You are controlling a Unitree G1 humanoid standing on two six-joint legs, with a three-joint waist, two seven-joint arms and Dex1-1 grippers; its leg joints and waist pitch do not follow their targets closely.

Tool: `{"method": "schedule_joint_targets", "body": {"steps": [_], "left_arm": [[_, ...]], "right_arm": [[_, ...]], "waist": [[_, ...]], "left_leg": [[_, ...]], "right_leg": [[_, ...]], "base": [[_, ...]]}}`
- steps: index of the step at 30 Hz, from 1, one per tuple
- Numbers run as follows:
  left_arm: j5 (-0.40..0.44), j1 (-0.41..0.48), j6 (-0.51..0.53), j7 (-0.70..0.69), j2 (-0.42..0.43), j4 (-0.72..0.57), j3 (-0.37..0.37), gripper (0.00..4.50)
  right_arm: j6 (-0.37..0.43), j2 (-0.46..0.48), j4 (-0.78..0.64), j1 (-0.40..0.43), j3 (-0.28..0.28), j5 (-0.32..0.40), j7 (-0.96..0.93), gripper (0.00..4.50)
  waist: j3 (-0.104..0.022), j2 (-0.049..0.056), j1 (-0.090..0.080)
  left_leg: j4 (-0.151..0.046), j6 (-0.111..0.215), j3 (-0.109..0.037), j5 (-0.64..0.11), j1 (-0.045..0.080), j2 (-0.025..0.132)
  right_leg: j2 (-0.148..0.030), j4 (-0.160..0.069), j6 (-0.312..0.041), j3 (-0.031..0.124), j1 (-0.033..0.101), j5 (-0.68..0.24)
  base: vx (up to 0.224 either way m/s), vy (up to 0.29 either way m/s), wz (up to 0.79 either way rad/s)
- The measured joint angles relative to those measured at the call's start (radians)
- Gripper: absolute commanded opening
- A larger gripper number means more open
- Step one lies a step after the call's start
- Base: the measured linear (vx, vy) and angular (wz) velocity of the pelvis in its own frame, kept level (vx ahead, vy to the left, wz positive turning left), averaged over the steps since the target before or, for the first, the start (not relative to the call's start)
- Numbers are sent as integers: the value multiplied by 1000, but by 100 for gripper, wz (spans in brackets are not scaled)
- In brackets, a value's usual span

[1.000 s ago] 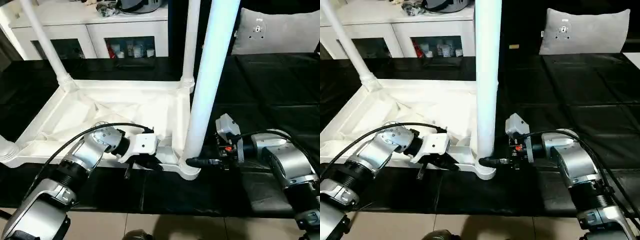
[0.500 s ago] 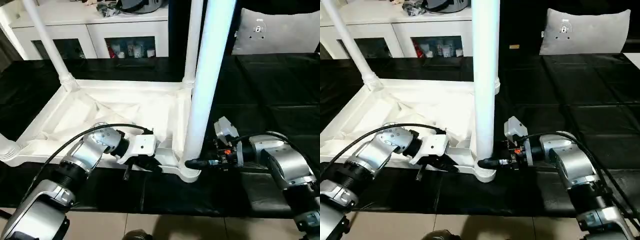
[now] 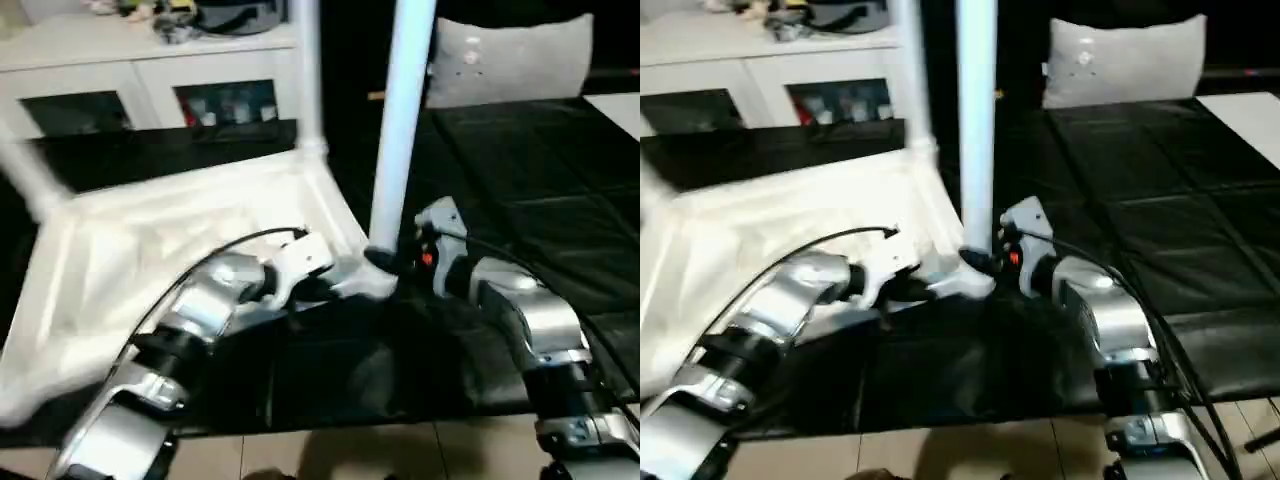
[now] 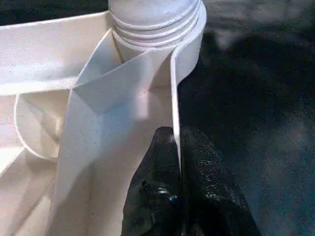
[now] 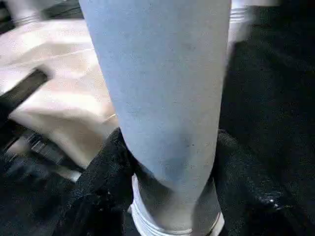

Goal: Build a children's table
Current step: Rotate leg to tighten

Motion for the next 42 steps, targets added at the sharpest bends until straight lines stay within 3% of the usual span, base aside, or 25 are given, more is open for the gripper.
{"method": "schedule_joint_targets", "body": {"steps": [1, 2, 3, 6, 11, 19, 22, 26, 32, 33, 42], "left_arm": [[12, -7, 11, 37, -18, 8, 2, 0], [28, -19, 17, 72, -32, 18, 3, 0], [32, -22, 19, 88, -39, 20, 3, 0], [39, -26, 19, 101, -46, 22, 2, 0], [39, -26, 8, 84, -41, 19, -2, 0], [2, 17, -92, -50, 43, -22, -22, 0], [-4, 27, -137, -105, 75, -23, -27, 0], [-29, 34, -212, -222, 136, -24, -50, 0], [-35, 34, -288, -324, 180, -24, -74, 0], [-37, 34, -299, -338, 187, -24, -78, 0], [-51, 34, -376, -448, 227, -24, -107, 0]], "right_arm": [[-7, 27, 16, -12, -11, -16, -50, 196], [-20, 45, 32, -21, -15, -29, -93, 252], [-33, 50, 37, -22, -15, -34, -111, 266], [-52, 67, 43, -21, -24, -40, -127, 276], [-57, 66, 20, 3, -46, -4, -93, 346], [-184, -109, -32, 92, 24, 25, 186, 405], [-188, -158, -45, 103, 32, 41, 292, 435], [-167, -249, -70, 112, 68, 93, 465, 435], [-213, -284, -45, 89, 120, 97, 598, 435], [-215, -284, -39, 83, 127, 98, 616, 409], [-212, -297, -3, 44, 167, 136, 760, 351]], "waist": [[0, 0, 0], [0, 0, 0], [0, 0, 0], [0, 0, -1], [0, 0, 3], [1, 1, 21], [1, 1, 32], [1, 1, 45], [1, 1, 67], [1, 1, 69], [1, 1, 93]], "left_leg": [[0, 0, 0, 0, 0, 0], [-1, 0, 0, 0, -1, 0], [-1, 0, 0, 0, -1, 0], [-1, 1, 0, 0, -2, 0], [-1, 1, 0, -1, -4, 0], [-1, 5, 0, 1, -8, 0], [-1, 5, 0, 2, -7, 0], [0, 5, 0, 1, -7, 0], [0, 5, 0, 1, -7, 0], [0, 5, 0, 1, -7, 0], [0, 5, 0, 1, -7, 0]], "right_leg": [[0, 0, 0, 0, -1, 0], [0, 0, 0, -1, -1, 0], [0, 0, 0, 0, -1, 0], [0, -3, 0, 0, -1, 0], [0, -2, 1, 0, -2, 0], [0, 0, 1, 0, -7, -1], [0, 0, 0, 0, -7, -1], [0, 0, 0, 0, -6, -1], [0, 0, 0, 0, -6, -1], [0, 0, 0, 0, -6, -1], [0, 1, 0, 0, -6, -1]], "base": [[0, 0, 0], [0, 0, 0], [0, 0, 0], [0, 0, 0], [0, 0, 0], [0, 0, 0], [0, 0, 0], [0, 0, 0], [0, 0, 0], [0, 0, 0], [0, 0, 0]]}}
